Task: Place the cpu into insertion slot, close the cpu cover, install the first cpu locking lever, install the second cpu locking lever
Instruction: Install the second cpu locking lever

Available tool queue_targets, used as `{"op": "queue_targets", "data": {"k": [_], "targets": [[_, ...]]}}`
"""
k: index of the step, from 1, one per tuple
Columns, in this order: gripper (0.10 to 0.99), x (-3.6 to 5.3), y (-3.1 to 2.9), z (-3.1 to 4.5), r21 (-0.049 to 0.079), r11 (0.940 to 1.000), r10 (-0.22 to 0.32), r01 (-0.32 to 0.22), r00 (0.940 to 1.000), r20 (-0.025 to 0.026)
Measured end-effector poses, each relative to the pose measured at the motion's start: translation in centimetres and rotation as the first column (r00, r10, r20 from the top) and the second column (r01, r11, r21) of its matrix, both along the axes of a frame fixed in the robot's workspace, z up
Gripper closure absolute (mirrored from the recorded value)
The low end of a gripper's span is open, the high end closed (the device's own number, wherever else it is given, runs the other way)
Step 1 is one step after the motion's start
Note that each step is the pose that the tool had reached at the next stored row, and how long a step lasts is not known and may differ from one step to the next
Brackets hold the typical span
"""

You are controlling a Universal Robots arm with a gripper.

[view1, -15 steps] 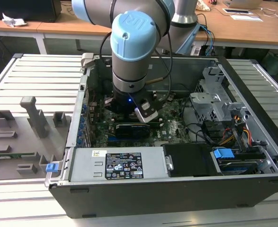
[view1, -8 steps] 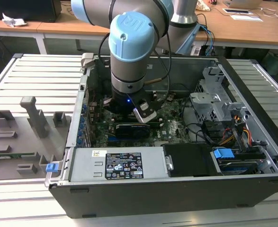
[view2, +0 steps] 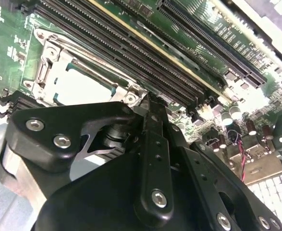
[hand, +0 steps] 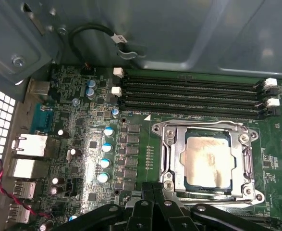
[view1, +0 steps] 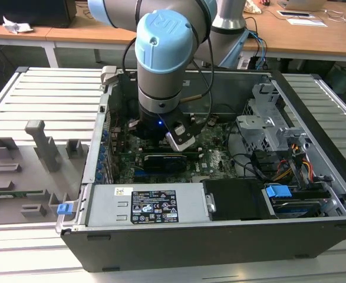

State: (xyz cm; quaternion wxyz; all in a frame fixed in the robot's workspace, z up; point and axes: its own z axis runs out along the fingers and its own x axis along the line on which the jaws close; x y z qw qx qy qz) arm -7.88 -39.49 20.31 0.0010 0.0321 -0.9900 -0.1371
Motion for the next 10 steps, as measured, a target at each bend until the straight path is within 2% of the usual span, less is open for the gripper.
{"op": "queue_targets", "data": {"k": [8,10], "targets": [[0.980,0.00,0.01,0.89,0.000,1.0000,0.000,0.000,1.0000,0.0000],[0.980,0.00,0.02,0.89,0.000,1.0000,0.000,0.000,1.0000,0.0001]]}}
